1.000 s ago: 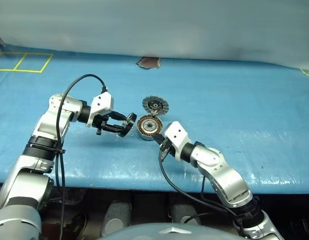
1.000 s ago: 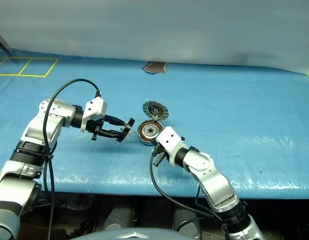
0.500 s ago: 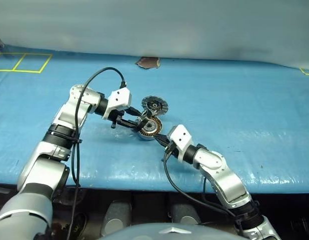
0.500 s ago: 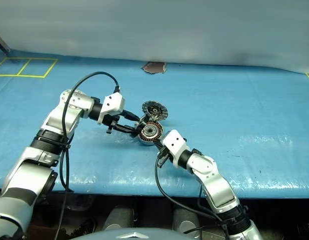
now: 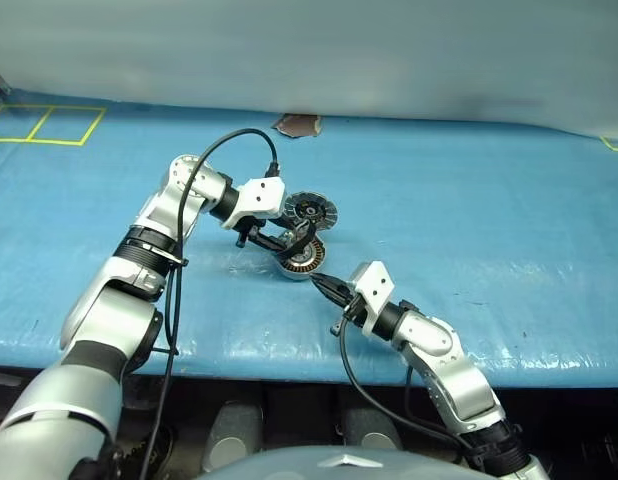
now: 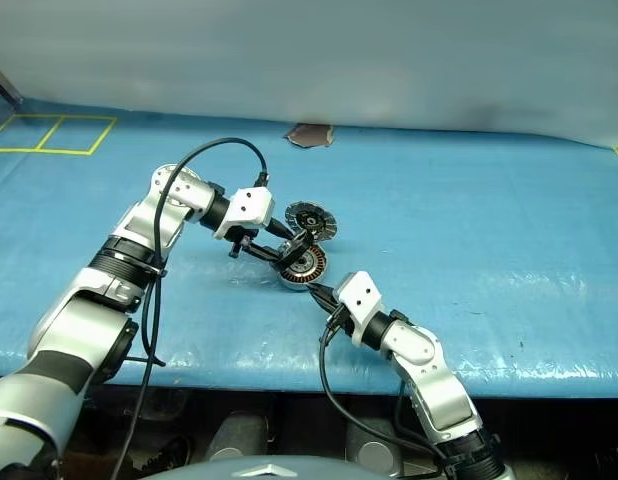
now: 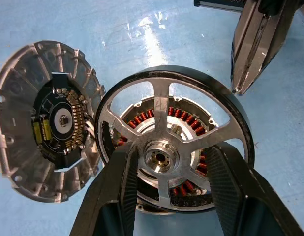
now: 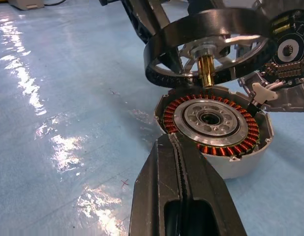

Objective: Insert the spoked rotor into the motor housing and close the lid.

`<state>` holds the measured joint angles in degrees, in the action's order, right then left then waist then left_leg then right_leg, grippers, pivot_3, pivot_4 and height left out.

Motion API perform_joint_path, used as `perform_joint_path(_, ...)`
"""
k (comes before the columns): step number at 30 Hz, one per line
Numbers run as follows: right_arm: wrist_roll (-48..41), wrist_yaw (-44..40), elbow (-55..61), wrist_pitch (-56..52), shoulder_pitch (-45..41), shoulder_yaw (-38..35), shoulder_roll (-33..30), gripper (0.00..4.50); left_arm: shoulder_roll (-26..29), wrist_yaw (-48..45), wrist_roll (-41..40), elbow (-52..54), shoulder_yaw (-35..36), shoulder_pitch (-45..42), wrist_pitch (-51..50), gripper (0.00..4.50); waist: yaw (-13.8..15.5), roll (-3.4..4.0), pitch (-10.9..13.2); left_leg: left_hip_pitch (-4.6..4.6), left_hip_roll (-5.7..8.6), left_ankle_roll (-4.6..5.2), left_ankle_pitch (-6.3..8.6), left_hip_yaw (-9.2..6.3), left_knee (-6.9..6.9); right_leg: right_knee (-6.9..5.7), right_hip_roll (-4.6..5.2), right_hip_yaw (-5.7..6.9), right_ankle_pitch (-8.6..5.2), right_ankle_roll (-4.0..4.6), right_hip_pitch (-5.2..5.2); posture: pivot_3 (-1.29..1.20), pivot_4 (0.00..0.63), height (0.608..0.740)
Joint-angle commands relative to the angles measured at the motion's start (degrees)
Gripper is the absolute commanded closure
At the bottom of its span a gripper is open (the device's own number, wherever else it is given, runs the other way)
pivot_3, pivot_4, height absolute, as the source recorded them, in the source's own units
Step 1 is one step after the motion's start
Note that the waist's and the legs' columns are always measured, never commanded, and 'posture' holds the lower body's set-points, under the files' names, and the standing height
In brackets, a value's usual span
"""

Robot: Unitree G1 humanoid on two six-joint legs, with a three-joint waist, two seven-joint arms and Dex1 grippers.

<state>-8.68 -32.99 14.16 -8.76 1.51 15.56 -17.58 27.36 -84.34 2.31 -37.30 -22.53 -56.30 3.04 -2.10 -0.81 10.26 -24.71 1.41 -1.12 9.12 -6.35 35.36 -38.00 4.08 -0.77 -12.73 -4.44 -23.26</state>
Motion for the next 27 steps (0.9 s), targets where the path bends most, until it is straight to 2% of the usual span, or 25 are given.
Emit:
perform_joint_path(1, 0.5, 0.0, 0.2, 2.5, 0.5, -0.2, 0.2, 4.5, -0.3, -0.1, 1.9, -2.1, -0.5, -2.4, 3.9, 2.72, 0.0, 0.0, 0.0, 0.0, 0.0, 0.0, 0.0, 0.0, 0.0, 0.0, 0.0, 0.0, 0.0, 0.0, -0.01, 0.0, 0.15, 0.74)
perform_joint_path(27, 4.1, 2.7, -3.5, 7.8, 1.2, -0.8, 1.5, 4.5, -3.5, 0.7, 8.0, -10.9, -1.9, -6.1, 12.0, 2.72, 0.0, 0.0, 0.0, 0.0, 0.0, 0.0, 0.0, -0.01, 0.01, 0.0, 0.0, 0.0, 0.0, -0.01, 0.02, 0.0, 0.15, 0.74)
